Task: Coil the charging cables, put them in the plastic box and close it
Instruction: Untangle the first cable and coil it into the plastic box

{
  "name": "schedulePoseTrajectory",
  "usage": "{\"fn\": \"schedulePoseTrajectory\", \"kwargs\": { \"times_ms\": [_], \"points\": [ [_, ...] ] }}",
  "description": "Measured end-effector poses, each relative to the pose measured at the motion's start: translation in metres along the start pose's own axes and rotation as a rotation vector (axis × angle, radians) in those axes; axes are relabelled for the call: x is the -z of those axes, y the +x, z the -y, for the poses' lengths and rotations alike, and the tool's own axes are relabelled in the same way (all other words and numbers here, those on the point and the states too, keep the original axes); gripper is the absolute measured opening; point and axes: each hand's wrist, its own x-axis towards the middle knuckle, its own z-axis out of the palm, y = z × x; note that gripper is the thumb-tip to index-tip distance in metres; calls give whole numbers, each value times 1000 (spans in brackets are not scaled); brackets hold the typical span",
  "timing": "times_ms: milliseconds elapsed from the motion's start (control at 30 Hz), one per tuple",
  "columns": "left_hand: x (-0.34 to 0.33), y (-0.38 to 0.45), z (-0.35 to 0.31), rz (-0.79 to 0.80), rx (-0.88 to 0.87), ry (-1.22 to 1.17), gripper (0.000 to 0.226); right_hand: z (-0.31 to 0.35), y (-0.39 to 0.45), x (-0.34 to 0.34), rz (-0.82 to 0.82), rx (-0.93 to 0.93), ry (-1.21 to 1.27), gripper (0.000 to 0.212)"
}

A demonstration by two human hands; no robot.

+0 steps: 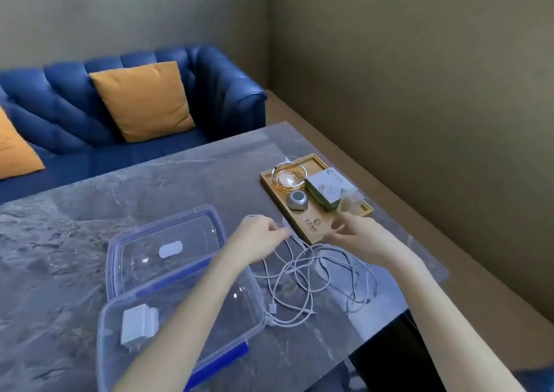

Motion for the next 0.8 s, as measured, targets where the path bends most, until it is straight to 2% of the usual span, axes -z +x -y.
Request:
{"fn": "schedulePoseTrajectory", "kwargs": {
  "times_ms": [67, 133, 267, 433, 633, 800],
  "points": [
    [-19, 4, 3, -30, -4, 52, 31, -12, -5, -11, -92, -45, -22, 41],
    [-43, 8, 11, -44, -20, 112, 35, -30, -6, -29, -159, -69, -57, 44],
    [-85, 17, 24, -44, -80, 213, 39, -62, -2, -58, -169, -138, -41, 52],
    [-120, 19, 34, -38, -75, 240, 31, -80, 5, -87, -230, -176, 152, 32],
    [-135, 20, 38, 16, -63, 280, 28, -84, 7, -96, -235, -91, 266, 32],
    [-133, 24, 35, 15, -32, 217, 30, -73, 8, -75, -321, 29, 383, 29]
  ]
}}
